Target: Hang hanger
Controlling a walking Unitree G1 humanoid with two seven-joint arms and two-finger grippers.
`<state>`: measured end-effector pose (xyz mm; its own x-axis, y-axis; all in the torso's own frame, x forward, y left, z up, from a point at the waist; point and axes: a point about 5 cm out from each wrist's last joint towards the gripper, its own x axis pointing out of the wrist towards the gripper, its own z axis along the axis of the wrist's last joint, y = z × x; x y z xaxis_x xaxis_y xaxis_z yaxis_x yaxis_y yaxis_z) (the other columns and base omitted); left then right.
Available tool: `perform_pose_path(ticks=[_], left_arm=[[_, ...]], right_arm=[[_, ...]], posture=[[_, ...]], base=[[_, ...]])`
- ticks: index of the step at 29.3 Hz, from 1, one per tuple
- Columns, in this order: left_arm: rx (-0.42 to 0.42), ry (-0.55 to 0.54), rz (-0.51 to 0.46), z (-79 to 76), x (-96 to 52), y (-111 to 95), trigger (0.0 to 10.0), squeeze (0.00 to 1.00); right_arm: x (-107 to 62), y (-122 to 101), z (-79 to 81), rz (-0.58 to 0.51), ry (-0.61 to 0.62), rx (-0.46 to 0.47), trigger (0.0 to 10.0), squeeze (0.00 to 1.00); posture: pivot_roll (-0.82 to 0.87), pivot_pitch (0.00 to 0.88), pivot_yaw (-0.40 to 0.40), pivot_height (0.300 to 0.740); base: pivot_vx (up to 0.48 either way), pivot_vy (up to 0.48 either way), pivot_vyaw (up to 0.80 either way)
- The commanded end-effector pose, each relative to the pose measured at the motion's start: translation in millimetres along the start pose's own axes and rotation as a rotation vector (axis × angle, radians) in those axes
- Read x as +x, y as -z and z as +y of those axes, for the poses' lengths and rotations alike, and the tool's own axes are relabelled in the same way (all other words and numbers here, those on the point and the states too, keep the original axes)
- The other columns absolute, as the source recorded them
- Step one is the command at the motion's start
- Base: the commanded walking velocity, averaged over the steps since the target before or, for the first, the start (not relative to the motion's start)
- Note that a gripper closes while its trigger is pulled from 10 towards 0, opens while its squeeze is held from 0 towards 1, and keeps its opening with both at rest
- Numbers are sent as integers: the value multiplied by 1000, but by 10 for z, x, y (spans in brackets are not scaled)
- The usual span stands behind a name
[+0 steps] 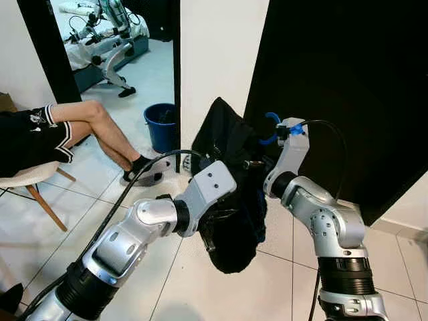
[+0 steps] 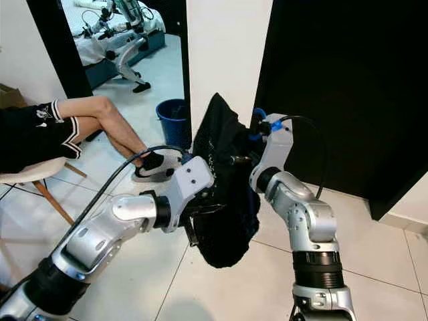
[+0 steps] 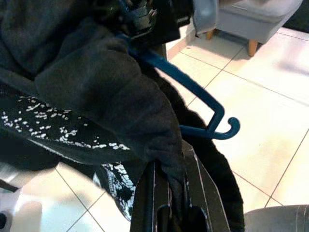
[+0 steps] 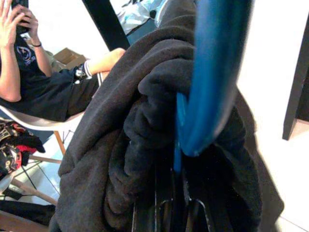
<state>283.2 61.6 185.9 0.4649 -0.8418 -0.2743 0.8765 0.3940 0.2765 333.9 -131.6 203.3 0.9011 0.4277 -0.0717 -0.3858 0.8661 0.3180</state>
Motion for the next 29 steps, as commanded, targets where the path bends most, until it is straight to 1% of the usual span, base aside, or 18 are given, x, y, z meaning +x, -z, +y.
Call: perform_pose_path(ticks=[1, 4, 6, 7, 8, 9, 10, 14, 15, 18, 19, 21, 22, 23, 25, 27, 28, 29], left_arm=[[11, 6, 0, -13, 15, 0, 10000, 0], [-37, -33, -87, 32, 21, -115, 10000, 0], [-37, -33, -87, 32, 21, -115, 10000, 0], [-54, -35, -101, 38, 16, -128, 10000, 0], [-54, -35, -101, 38, 16, -128, 10000, 0], [-79, -39, -122, 61, -7, -142, 10000, 1000], [-88, -35, -131, 75, -35, -147, 10000, 1000], [-89, -33, -135, 84, -59, -144, 10000, 1000], [-81, -1, -129, 67, -101, -127, 10000, 1000], [-45, 83, -74, 8, -225, -33, 10000, 1000], [-38, 96, -53, 3, -264, 0, 10000, 1000], [-38, 96, -53, 3, -264, 0, 10000, 1000], [-32, 102, -36, 9, -310, 30, 10000, 1000], [-28, 98, -26, 34, -367, 43, 10000, 1000], [-24, 69, -47, 121, -493, 3, 10000, 1000], [-24, 62, -55, 141, -522, -12, 10000, 1000], [-8, -26, -121, 312, -646, -135, 10000, 1000], [-4, -50, -139, 356, -682, -168, 10000, 1000]], right_arm=[[-14, -130, 9, -78, -8, 0, 10000, 0], [-13, -139, 24, -93, -20, 10, 10000, 0], [-13, -139, 24, -93, -20, 10, 10000, 0], [-12, -144, 27, -97, -24, 13, 10000, 0], [-12, -144, 27, -97, -24, 13, 10000, 0], [-14, -153, 31, -102, -31, 15, 10000, 0], [-15, -164, 36, -107, -38, 15, 10000, 0], [-16, -172, 40, -111, -45, 16, 10000, 0], [-17, -180, 42, -116, -51, 14, 10000, 0], [-24, -206, 8, -130, -53, 16, 10000, 0], [-27, -217, -8, -134, -52, 17, 10000, 0], [-27, -217, -8, -134, -52, 17, 10000, 0], [-29, -227, -21, -139, -54, 17, 10000, 0], [-37, -244, -28, -144, -68, 11, 10000, 0], [-69, -307, -21, -171, -133, 2, 10000, 0], [-78, -323, -18, -178, -151, 0, 10000, 0], [-113, -396, -27, -203, -216, -21, 10000, 0], [-122, -415, -30, -209, -233, -27, 10000, 0]], posture=[[81, 43, -67, 740], [81, 43, -67, 740], [81, 43, -67, 740], [81, 43, -67, 740], [81, 43, -67, 740], [80, 43, -68, 740], [81, 43, -68, 740], [81, 43, -68, 740], [81, 43, -68, 740], [82, 44, -68, 740], [83, 45, -68, 740], [83, 45, -68, 740], [83, 45, -68, 740], [86, 46, -72, 740], [88, 46, -75, 740], [88, 46, -75, 740], [92, 45, -80, 740], [92, 45, -80, 740]], base=[[0, 0, 0], [0, 0, 0], [0, 0, 0], [0, 0, 0], [0, 0, 0], [0, 0, 0], [0, 0, 0], [0, 0, 0], [0, 0, 0], [0, 0, 0], [0, 0, 0], [0, 0, 0], [0, 0, 0], [0, 0, 0], [0, 0, 0], [0, 0, 0], [0, 0, 0], [0, 0, 0]])
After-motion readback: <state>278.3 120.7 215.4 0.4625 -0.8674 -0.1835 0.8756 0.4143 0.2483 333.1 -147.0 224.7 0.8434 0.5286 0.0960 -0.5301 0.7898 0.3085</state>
